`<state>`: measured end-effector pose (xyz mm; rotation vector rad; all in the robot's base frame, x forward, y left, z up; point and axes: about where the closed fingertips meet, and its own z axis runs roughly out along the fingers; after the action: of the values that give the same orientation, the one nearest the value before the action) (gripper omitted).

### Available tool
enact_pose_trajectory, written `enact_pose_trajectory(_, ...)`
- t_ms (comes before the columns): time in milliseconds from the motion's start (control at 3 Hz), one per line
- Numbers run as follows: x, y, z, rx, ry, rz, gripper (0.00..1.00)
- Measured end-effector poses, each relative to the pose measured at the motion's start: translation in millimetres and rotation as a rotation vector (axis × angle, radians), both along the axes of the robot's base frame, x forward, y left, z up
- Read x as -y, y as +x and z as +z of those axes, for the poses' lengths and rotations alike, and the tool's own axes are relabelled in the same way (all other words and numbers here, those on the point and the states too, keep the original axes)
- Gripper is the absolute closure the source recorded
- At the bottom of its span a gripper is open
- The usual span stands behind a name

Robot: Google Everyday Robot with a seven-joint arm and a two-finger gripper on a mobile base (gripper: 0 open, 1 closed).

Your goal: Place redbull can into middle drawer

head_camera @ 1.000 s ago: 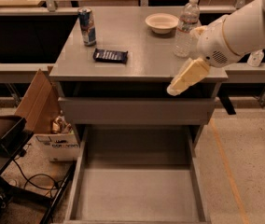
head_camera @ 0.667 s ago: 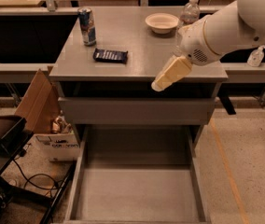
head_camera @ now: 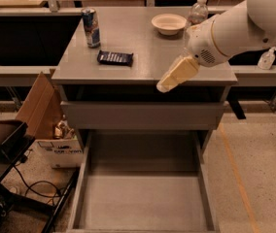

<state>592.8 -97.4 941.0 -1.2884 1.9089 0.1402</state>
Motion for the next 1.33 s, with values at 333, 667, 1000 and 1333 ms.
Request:
enact_pose_trajectory(333,-8.0,32.0,-0.7,0.022,0.071,-0.026,0.00)
enact_pose_trajectory(667,-25.6,87.7,-7.2,0.055,0.227,-0.091,0.00)
enact_pose_trajectory(1000,-39.6,134.6,-5.4,0.095,0.314,-0.161,0.00)
enact_pose_trajectory(1333,-55.7,176.7,-0.1,0.131,0.393,-0.199,0.00)
